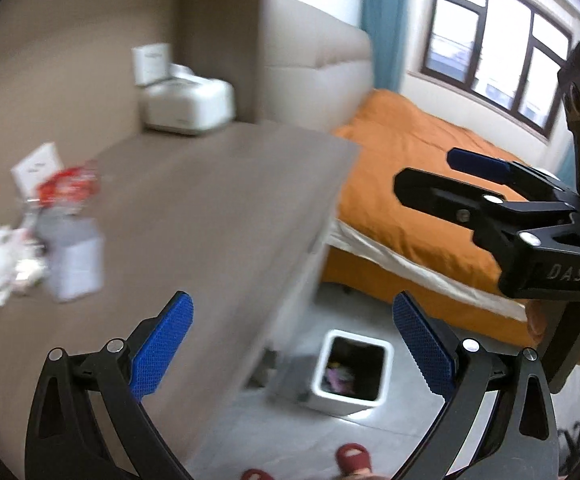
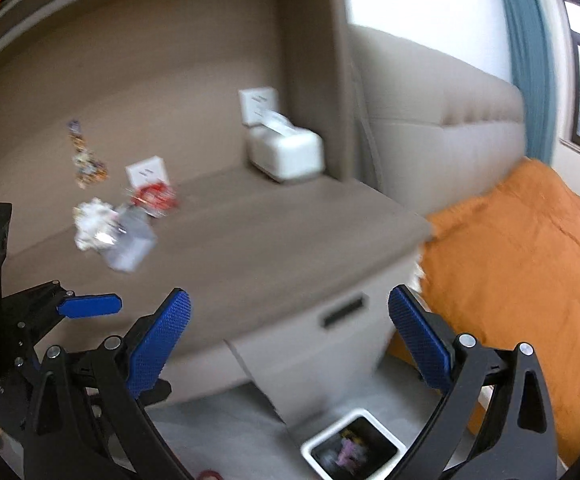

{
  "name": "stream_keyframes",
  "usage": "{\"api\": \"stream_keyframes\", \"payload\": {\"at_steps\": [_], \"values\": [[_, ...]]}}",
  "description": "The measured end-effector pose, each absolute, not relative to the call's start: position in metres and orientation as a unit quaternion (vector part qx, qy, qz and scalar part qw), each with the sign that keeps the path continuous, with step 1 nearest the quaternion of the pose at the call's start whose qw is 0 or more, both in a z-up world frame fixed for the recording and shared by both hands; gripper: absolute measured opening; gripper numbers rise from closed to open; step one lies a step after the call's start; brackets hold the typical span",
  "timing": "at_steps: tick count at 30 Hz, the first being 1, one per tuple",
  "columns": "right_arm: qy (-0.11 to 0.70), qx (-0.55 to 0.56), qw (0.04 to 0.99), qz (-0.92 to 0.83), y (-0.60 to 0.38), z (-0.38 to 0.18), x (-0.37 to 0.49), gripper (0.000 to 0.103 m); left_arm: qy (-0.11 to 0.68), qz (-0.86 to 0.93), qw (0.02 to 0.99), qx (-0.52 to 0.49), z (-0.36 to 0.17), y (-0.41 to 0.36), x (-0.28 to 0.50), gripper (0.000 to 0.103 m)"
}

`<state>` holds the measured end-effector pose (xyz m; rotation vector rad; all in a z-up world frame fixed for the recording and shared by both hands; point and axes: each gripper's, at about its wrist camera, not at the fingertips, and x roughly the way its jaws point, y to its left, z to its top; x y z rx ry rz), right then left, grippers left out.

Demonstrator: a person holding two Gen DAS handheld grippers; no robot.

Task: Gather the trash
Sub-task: 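Move both tools back over the desk toward the remaining trash, then grasp the crumpled tissue bundle with the left tool while the right tool grasps the clear box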

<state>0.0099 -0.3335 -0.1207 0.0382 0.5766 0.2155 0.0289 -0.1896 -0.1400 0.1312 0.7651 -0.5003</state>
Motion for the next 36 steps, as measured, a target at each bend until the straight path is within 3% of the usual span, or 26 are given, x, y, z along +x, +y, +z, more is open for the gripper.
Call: {"api": "stream_keyframes", "payload": {"at_steps": [13,20,36], "values": [[0.262,-0.015,0.946,0.192,-0.198,-0.090,0.043,0.099,0.330,-0.139,0.933,0.038,-0.098,-0.033,0.040,0.098],[0.264,-0.019,0.944,0.197,-0.153,-0.091,0.061,0.099,0.323,-0.136,0.936,0.034,-0.103,0.009,0.061,0.098],[0.363,-0.047,0.922,0.123,-0.098,-0.169,0.104,0.099,0.317,-0.256,0.910,0.083,-0.137,0.052,0.146,0.098]]}}
